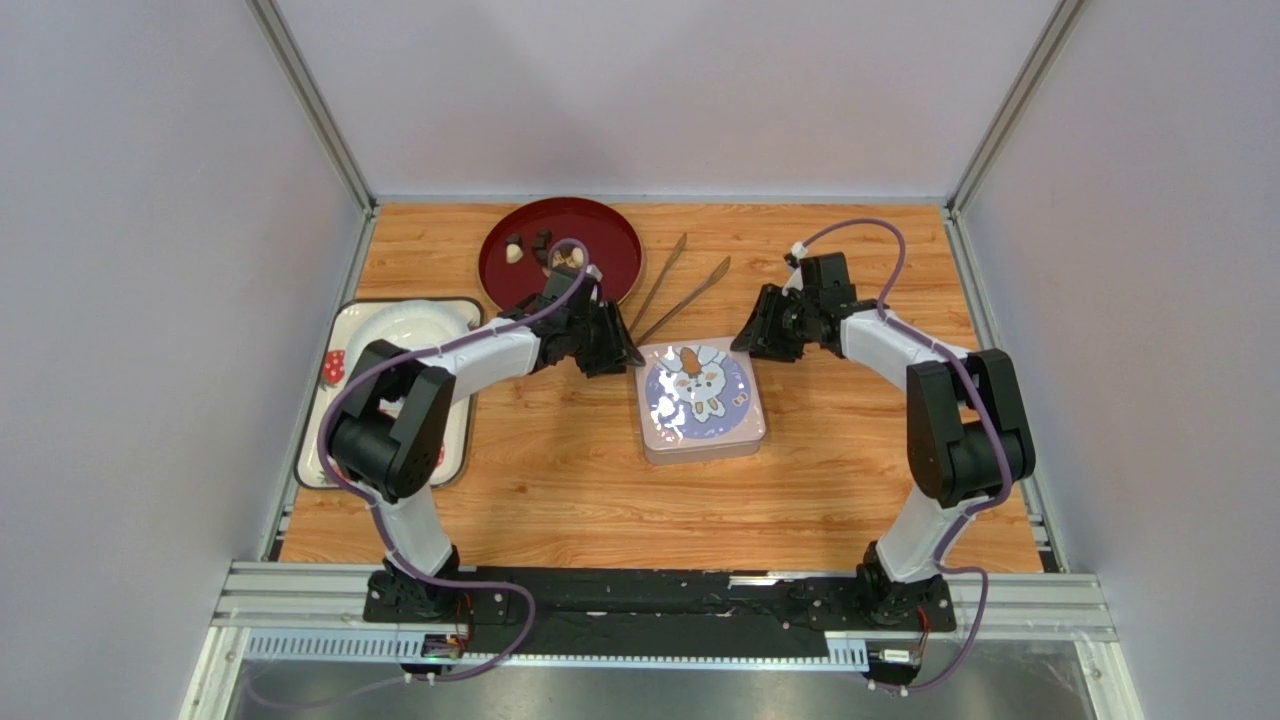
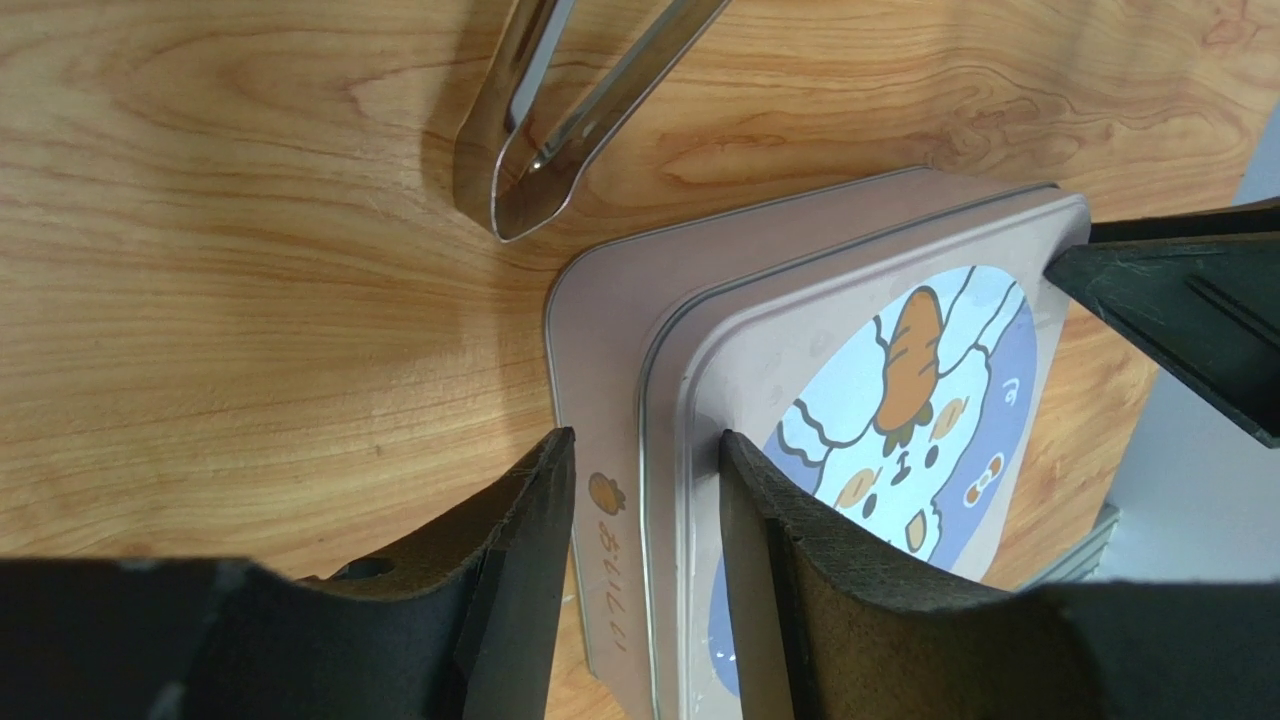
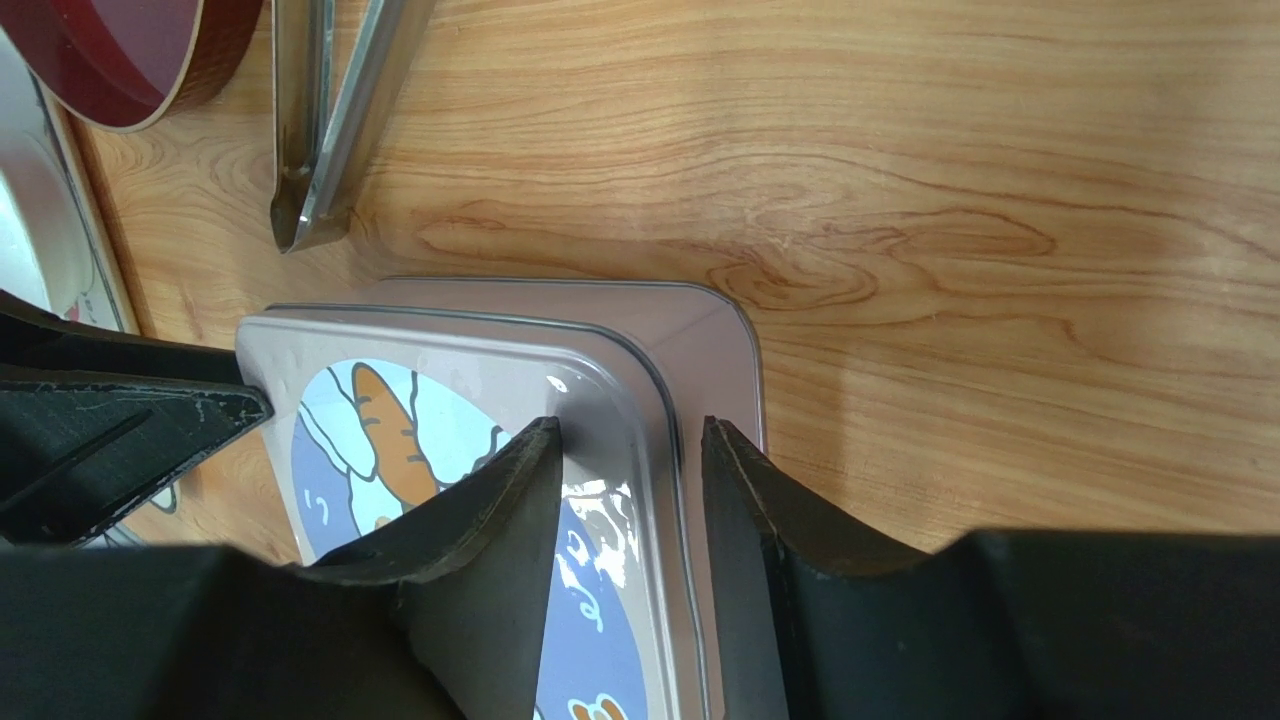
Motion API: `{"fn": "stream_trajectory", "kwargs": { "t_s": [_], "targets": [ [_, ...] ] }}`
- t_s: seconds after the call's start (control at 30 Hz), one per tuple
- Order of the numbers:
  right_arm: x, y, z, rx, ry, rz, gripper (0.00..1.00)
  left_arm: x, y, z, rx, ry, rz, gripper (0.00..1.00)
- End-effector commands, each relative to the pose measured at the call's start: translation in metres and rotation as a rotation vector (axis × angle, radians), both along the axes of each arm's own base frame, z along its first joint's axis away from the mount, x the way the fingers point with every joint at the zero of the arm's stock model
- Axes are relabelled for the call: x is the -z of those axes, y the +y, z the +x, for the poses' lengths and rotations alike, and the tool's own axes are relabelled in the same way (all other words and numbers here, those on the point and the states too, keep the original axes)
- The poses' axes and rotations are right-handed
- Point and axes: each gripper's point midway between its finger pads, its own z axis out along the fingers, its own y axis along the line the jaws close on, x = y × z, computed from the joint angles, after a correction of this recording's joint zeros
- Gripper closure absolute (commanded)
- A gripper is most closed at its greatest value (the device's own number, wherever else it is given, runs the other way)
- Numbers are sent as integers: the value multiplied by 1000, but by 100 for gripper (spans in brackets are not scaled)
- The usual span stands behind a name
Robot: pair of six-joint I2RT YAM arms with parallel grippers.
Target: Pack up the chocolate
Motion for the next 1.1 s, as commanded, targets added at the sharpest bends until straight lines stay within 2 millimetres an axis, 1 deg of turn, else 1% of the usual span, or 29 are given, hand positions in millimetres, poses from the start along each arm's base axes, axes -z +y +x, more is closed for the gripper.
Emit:
{"fn": "stream_trajectory", "kwargs": {
  "t_s": [0.0,0.03,0.07,0.13,0.17,0.23,0.27,0.3,0.33,0.37,0.47,0.5,0.53,0.57,0.6,0.63,0.67,0.7,0.73,0.77,0.8,0.83,0.87,0.9,0.93,0.97,1.0,1.03,1.07],
  "targets": [
    [7,-1,8,-14,-25,-11,59,14,2,2,15,15,34,55],
    [17,-2,1,-15,0,-17,59,22,4,1,9,32,43,56],
    [21,-3,-1,-13,6,-21,61,27,5,0,4,41,50,59],
    [30,-5,-7,-8,29,-27,67,43,9,-7,0,84,62,61],
    [39,-7,-13,-5,53,-35,68,48,10,-10,-1,99,61,65],
    [45,-10,-17,5,67,-44,71,61,15,-18,-16,134,64,71],
    [50,-12,-21,10,79,-54,71,70,20,-25,-19,162,66,73],
    [51,-13,-22,14,82,-58,71,73,21,-29,-23,175,62,76],
    [51,-14,-22,18,82,-59,72,75,22,-30,-33,181,53,80],
    [49,-14,-22,18,80,-59,72,79,24,-34,-36,201,46,82],
    [41,-15,-19,19,71,-56,72,78,26,-37,-39,208,41,81],
    [31,-13,-15,18,47,-51,72,73,25,-36,-36,198,34,80],
    [26,-13,-13,19,38,-53,71,69,24,-36,-32,193,29,79],
    [20,-14,-13,19,30,-55,70,64,22,-35,-27,184,17,75],
    [7,-14,-10,18,-3,-53,69,50,21,-32,-26,153,4,74],
    [-4,-16,-5,27,-35,-66,68,44,22,-32,-26,140,8,72],
    [-11,-19,-6,33,-41,-80,65,35,25,-27,-45,108,18,69],
    [-19,-23,-5,36,-64,-98,63,15,28,-24,-53,65,15,66],
    [-40,-28,1,60,-124,-119,61,5,31,-22,-57,31,26,63],
    [-46,-33,-2,70,-130,-140,57,-9,35,-13,-81,-18,43,58],
    [-56,-38,-2,79,-159,-161,53,-29,41,-13,-92,-56,51,56],
    [-72,-48,0,116,-204,-193,50,-41,46,-10,-90,-97,73,54],
    [-81,-54,-4,132,-210,-214,45,-59,54,0,-120,-148,93,50],
    [-88,-59,-6,147,-223,-231,42,-78,62,-3,-129,-182,100,48],
    [-95,-70,-7,187,-240,-273,39,-90,69,-2,-130,-217,121,47],
    [-114,-77,-14,210,-275,-283,34,-106,79,2,-160,-262,142,43],
    [-122,-86,-18,245,-292,-311,31,-127,89,-5,-174,-307,153,41],
    [-132,-97,-21,288,-317,-345,29,-139,96,-8,-171,-348,180,38],
    [-150,-103,-32,314,-350,-351,25,-154,108,-8,-200,-393,210,34]
  ]
}}
